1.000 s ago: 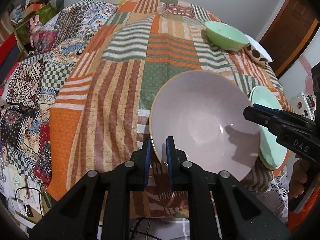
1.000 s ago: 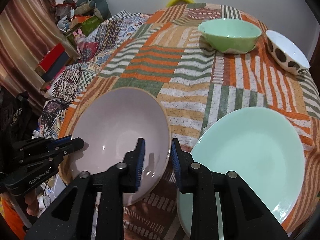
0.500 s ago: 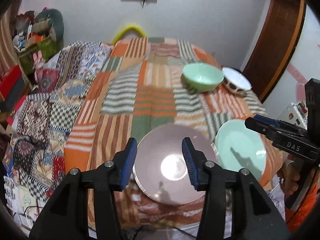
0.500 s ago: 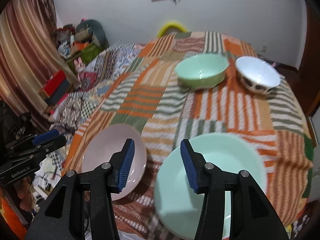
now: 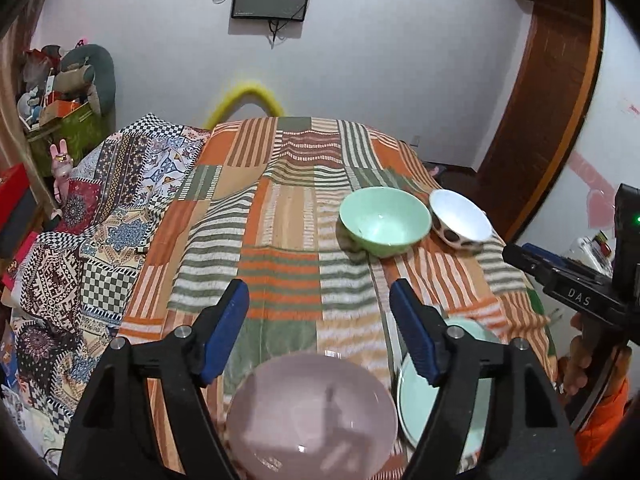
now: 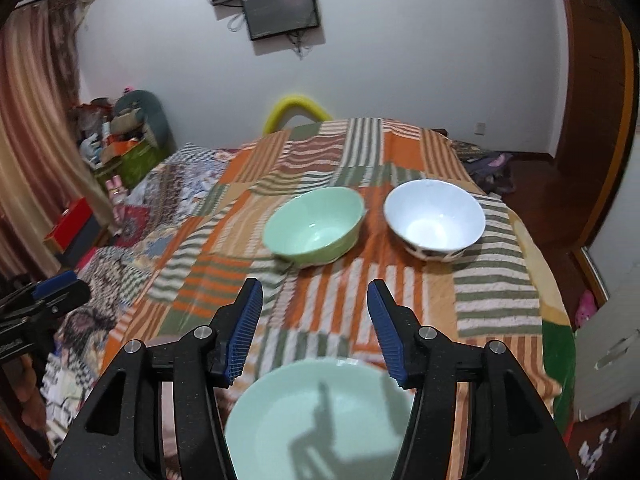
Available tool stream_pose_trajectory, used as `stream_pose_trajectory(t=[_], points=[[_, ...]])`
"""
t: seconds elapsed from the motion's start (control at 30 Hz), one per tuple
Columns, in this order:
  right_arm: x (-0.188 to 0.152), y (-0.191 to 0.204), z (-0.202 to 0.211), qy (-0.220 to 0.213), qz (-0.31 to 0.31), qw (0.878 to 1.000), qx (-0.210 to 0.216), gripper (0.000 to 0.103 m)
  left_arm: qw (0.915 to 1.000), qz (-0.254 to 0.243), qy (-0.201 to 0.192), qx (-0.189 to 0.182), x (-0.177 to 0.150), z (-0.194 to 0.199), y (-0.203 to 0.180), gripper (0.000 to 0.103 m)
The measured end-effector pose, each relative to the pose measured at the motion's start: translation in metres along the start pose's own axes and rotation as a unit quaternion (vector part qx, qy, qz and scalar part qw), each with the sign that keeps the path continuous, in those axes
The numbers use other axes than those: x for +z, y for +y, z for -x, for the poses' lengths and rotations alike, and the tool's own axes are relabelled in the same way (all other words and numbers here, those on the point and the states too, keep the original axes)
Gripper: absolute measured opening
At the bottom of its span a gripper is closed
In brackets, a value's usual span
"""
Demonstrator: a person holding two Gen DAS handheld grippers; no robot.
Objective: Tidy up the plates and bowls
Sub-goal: 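Lower the pink bowl onto the green plate and open both grippers, then close both grippers on the rim of the pale green bowl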
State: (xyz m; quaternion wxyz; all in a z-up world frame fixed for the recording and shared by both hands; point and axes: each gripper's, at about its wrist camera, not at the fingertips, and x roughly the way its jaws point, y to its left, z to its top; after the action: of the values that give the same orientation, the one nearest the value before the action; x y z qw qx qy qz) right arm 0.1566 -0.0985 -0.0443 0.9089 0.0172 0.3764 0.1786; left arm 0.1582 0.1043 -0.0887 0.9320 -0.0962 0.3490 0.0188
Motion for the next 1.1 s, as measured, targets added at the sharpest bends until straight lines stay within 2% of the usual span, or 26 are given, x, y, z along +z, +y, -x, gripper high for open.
stream_pose_trajectory(t=[0.2, 0.47, 0.57, 0.7, 0.73, 0.83, 1.1], points=[[0.019, -0.010, -0.050, 0.021, -0.015, 0.999, -0.022, 0.051, 0.9996, 0.010, 0.024, 0.006, 0.014, -0.045, 0.006, 0.073], [0.035, -0.018, -0.113, 0.067, -0.034, 0.997, -0.019, 0.051, 0.9980, 0.022, 0.059, -0.005, 0.022, -0.103, 0.015, 0.073], [0.036, -0.018, -0.132, 0.084, -0.032, 0.996, -0.018, 0.046, 0.9978, 0.017, 0.064, -0.007, 0.023, -0.119, 0.015, 0.073], [0.033, -0.023, -0.146, 0.101, -0.037, 0.994, -0.024, 0.039, 0.9974, 0.000, 0.072, 0.002, 0.026, -0.139, 0.012, 0.073], [0.032, -0.025, -0.150, 0.110, -0.035, 0.993, -0.028, 0.033, 0.9970, -0.003, 0.077, 0.002, 0.026, -0.145, 0.011, 0.073], [0.031, -0.029, -0.158, 0.127, -0.034, 0.991, -0.022, 0.027, 0.9960, -0.005, 0.089, 0.002, 0.029, -0.160, 0.008, 0.073], [0.026, -0.031, -0.148, 0.120, -0.002, 0.993, 0.015, 0.024, 0.9944, -0.005, 0.104, -0.014, 0.037, -0.187, 0.000, 0.073]])
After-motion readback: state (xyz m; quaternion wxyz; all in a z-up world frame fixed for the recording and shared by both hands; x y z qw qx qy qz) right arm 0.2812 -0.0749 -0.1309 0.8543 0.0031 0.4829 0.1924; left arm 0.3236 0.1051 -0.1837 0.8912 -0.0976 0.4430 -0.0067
